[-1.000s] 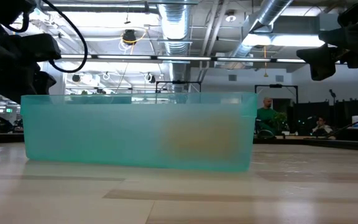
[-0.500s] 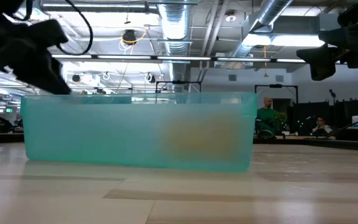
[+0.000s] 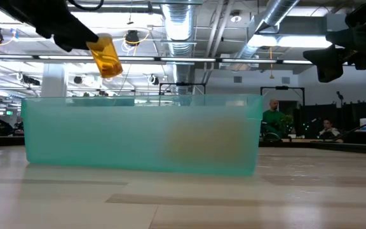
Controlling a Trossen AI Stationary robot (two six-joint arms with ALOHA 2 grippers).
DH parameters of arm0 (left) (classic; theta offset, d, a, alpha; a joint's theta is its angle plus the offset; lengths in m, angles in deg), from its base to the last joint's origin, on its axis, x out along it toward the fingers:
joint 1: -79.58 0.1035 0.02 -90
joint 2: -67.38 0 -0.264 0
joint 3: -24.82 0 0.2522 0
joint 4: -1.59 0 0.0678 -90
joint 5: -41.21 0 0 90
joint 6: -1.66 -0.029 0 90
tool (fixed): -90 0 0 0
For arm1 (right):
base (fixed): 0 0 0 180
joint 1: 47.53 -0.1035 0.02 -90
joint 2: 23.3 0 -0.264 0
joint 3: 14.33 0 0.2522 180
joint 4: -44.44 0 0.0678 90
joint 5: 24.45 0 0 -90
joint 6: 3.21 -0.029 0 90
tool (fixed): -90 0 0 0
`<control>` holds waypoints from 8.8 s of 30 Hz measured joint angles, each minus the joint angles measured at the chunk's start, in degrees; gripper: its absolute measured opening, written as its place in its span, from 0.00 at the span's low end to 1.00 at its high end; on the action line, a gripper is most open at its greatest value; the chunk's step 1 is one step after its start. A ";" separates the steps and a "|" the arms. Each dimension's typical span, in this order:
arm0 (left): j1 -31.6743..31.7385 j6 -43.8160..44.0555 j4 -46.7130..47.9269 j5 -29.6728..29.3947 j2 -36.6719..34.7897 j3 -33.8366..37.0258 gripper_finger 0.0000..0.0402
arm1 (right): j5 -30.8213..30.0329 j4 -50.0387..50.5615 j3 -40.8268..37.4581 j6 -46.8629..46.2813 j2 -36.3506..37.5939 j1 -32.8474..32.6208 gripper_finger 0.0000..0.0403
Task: Pick and place pill bottles into a basket
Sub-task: Put the left yellow pill bottle into the green bin, then put the yellow pill bottle into the green bin
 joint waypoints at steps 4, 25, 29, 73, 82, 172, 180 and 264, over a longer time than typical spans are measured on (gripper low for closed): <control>0.02 1.97 -2.39 6.74 1.62 0.34 0.48 | 0.00 0.01 -0.01 0.01 -0.02 -0.01 0.65; 7.00 -0.27 -11.82 17.54 21.75 1.51 0.48 | 0.00 0.00 0.00 0.00 -0.01 -0.01 0.65; 7.94 -0.31 -11.24 18.65 21.75 1.49 0.48 | 0.00 0.00 -0.02 0.00 -0.02 -0.02 0.65; 9.57 -5.94 -6.90 20.57 36.26 -8.81 0.67 | 0.00 0.00 -0.02 0.00 0.00 0.00 0.65; 9.57 -6.74 -8.48 19.64 32.62 -8.81 0.72 | 0.00 0.00 0.00 0.00 -0.01 -0.01 0.65; 33.06 -22.71 10.31 42.75 68.02 -50.62 0.72 | 0.02 0.00 0.00 0.00 -0.04 -0.01 0.65; 32.81 -23.02 10.53 42.29 68.06 -50.58 0.72 | 0.02 0.00 0.00 0.00 -0.06 -0.02 0.65; 33.56 -24.43 11.58 39.79 60.04 -51.47 0.43 | 0.00 0.02 0.02 0.01 -1.13 -0.01 0.65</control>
